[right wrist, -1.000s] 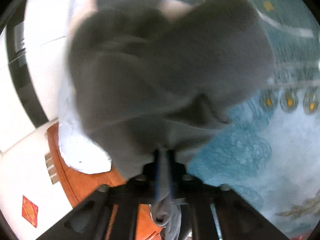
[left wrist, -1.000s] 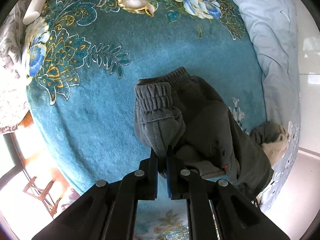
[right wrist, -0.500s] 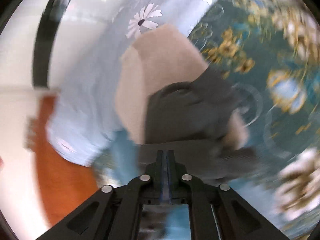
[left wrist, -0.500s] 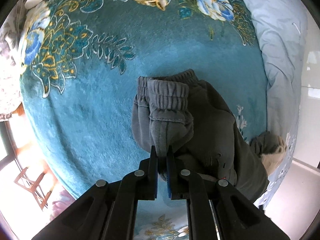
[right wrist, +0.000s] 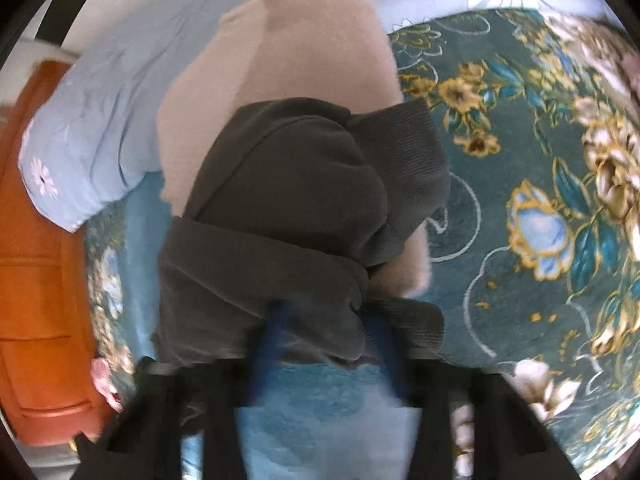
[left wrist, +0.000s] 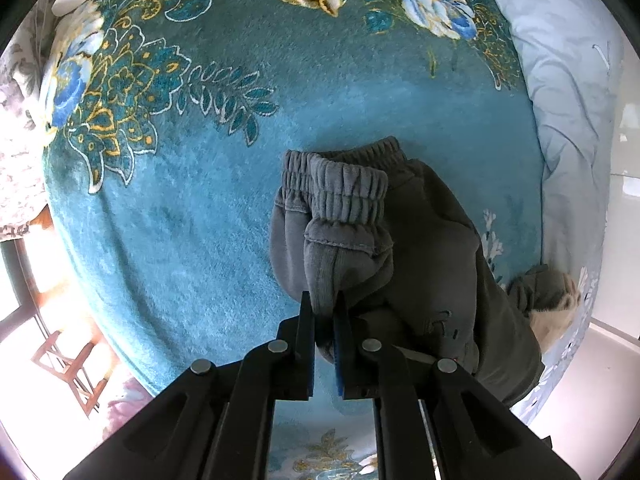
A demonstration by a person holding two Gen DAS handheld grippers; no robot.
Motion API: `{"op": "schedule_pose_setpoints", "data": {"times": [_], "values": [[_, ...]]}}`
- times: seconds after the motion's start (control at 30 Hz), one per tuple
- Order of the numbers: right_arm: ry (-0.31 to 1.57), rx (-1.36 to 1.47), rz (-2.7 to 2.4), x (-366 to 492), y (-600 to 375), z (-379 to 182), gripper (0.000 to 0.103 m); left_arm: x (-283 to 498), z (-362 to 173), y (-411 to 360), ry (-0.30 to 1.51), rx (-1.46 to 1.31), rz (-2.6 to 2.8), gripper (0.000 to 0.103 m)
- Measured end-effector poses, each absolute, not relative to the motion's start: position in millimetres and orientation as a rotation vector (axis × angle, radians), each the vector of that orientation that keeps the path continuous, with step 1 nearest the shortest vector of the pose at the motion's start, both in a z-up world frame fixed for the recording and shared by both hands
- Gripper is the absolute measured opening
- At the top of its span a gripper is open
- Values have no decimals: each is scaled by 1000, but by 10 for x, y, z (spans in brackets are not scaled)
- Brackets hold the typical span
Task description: Fold clothes
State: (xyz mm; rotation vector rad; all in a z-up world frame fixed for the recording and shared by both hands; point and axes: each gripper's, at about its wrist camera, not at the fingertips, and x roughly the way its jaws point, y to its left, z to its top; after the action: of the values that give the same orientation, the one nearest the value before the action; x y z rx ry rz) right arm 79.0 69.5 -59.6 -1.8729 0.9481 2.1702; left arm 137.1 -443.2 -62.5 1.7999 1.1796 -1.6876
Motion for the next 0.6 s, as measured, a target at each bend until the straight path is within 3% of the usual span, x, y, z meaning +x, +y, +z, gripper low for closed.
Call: {"op": "schedule_pose_setpoints", "data": {"times": [0.27,0.47,0.6], "values": [[1288,-1590,2227,1099,1208,-20,4,1254,-491,-4237,1142,1853,-1787,7],[1321,-1301,2304,1458,1738,664,0,1150,-227,-3900,1127,1956,-1947,7],[1232,-1288,2332,1644,1911,902,0,1231,-148,-3821,1103,1991,-1993,7]]}}
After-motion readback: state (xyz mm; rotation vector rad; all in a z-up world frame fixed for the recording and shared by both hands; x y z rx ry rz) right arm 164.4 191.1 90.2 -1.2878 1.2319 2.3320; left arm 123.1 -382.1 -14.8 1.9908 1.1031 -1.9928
